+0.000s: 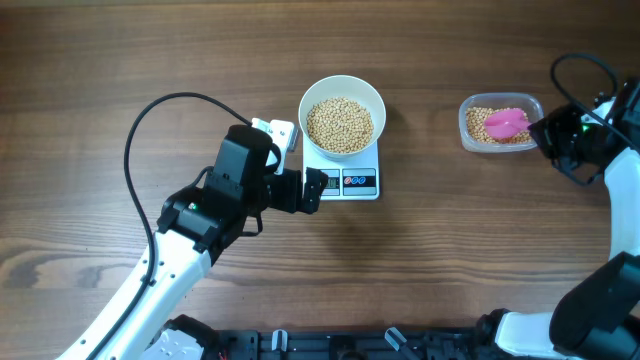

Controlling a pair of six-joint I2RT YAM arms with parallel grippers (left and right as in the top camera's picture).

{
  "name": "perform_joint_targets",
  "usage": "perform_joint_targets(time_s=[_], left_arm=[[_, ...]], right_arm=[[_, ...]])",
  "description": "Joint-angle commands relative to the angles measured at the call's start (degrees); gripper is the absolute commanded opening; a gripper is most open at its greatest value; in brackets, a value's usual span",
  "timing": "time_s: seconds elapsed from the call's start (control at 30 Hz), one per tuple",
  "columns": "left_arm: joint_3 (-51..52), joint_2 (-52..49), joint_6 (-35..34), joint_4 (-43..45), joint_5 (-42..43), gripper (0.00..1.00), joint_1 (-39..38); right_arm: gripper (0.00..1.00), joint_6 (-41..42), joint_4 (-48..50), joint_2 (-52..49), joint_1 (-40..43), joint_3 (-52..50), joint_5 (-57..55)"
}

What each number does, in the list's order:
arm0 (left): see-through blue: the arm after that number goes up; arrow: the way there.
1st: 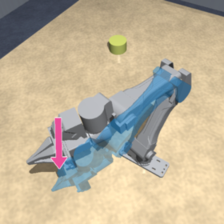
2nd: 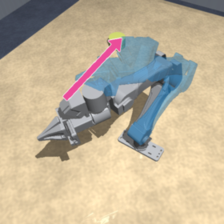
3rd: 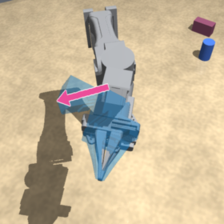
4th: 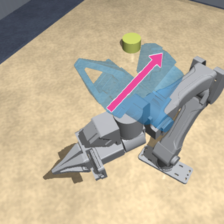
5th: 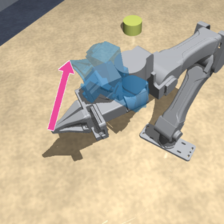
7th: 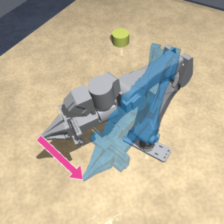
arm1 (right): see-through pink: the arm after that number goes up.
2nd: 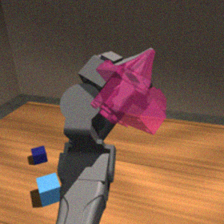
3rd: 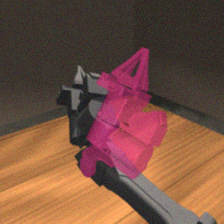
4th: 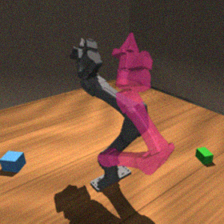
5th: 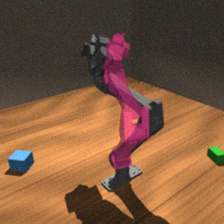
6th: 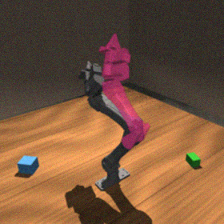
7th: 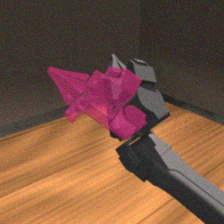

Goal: Scoop item into bowl and weigh 150g on scale

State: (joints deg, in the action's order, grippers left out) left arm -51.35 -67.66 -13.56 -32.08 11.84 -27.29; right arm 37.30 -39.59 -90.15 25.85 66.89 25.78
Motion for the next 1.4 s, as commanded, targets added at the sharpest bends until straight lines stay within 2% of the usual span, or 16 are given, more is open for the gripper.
perform_joint_targets(time_s=[0.0, 0.03, 0.1, 0.13, 0.2, 0.23, 0.27, 0.4, 0.67, 0.87, 1.03, 1.17, 1.37], left_arm=[[0.0, 0.5, 1.2, 0.2, -0.5, 1.00, -0.3], [0.0, 0.5, 1.2, 0.2, -0.5, 1.00, -0.3], [0.0, 0.5, 1.2, 0.1, -0.5, 1.00, -0.3], [0.0, 0.5, 1.2, 0.1, -0.5, 1.00, -0.3], [0.0, 0.5, 1.2, 0.1, -0.5, 1.00, -0.3], [0.0, 0.5, 1.2, 0.1, -0.5, 1.00, -0.3], [0.0, 0.5, 1.2, 0.1, -0.5, 1.00, -0.3], [0.0, 0.5, 1.2, 0.2, -0.5, 1.00, -0.3], [0.0, 0.5, 1.2, 0.1, -0.5, 1.00, -0.3], [0.0, 0.5, 1.2, 0.2, -0.5, 1.00, -0.3], [0.0, 0.5, 1.2, 0.2, -0.5, 1.00, -0.3], [0.0, 0.5, 1.2, 0.1, -0.5, 1.00, -0.3], [0.0, 0.5, 1.2, 0.1, -0.5, 1.00, -0.3]], right_arm=[[0.15, 0.2, 0.8, -1.0, -0.3, 0.1, 1.7], [0.20, 0.1, 1.2, -1.0, -0.3, 0.1, 1.7], [0.24, -0.3, 1.5, -1.0, -0.3, 0.1, 1.7], [0.31, -1.4, 1.6, -1.0, -0.3, 0.1, 1.7], [0.65, -4.6, 1.6, -1.0, -0.3, 0.1, 1.7], [0.97, -6.3, 1.6, -1.0, -0.3, 0.2, 1.7], [1.00, -7.1, 1.6, -0.8, -0.2, 0.2, 1.4], [1.00, -9.9, 0.7, 1.0, 0.0, 0.3, -2.8], [1.00, -10.3, -9.6, 6.1, 0.0, 0.3, -20.0], [1.00, -11.1, -17.1, 6.1, 0.0, 0.3, -22.1], [1.00, -15.9, -22.2, 7.5, 0.0, 0.7, -19.3], [1.00, -20.0, -19.2, 12.5, 0.0, 0.8, -19.3], [1.00, -24.3, -2.3, 21.5, 0.0, 0.8, -19.4]])
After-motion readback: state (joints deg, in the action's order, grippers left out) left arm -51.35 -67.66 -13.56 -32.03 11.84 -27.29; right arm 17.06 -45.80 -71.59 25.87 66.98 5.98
